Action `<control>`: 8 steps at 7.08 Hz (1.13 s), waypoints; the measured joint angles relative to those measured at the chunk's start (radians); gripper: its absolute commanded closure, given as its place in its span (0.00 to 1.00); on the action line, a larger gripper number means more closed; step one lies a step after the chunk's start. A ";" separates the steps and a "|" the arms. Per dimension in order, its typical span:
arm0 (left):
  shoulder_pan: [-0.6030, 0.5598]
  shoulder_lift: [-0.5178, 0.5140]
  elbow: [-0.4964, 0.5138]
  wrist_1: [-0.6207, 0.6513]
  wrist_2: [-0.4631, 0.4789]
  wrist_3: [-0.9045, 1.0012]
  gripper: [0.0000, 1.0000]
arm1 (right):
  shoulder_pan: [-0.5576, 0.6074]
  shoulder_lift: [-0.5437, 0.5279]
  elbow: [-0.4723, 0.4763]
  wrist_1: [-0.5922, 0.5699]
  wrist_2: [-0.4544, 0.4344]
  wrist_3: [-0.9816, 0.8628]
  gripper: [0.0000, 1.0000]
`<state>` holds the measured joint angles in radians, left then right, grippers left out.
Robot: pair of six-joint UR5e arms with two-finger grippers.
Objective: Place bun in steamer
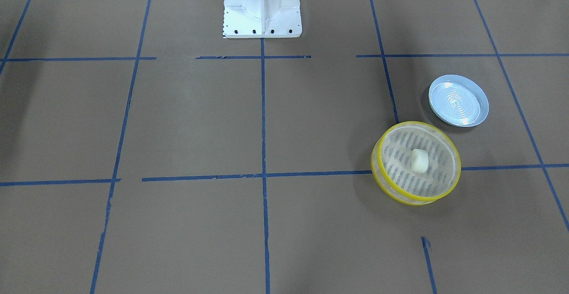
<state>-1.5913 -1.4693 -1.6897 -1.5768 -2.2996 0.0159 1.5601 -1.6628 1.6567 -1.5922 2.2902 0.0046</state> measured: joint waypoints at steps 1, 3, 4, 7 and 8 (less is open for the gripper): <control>0.000 0.002 0.010 0.002 -0.021 0.002 0.00 | 0.000 0.000 0.000 0.000 0.000 0.000 0.00; -0.001 0.002 0.013 0.004 -0.034 0.001 0.00 | 0.000 0.000 0.000 0.000 0.000 0.000 0.00; -0.001 0.002 0.013 0.005 -0.035 0.001 0.00 | 0.000 0.000 0.000 0.000 0.000 0.000 0.00; 0.000 0.001 0.012 0.006 -0.035 0.001 0.00 | 0.001 0.000 0.000 0.000 0.000 0.000 0.00; 0.000 0.001 0.013 0.006 -0.036 0.001 0.00 | 0.001 0.000 0.000 0.000 0.000 0.000 0.00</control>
<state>-1.5908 -1.4680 -1.6767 -1.5711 -2.3351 0.0169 1.5615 -1.6628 1.6567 -1.5922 2.2902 0.0043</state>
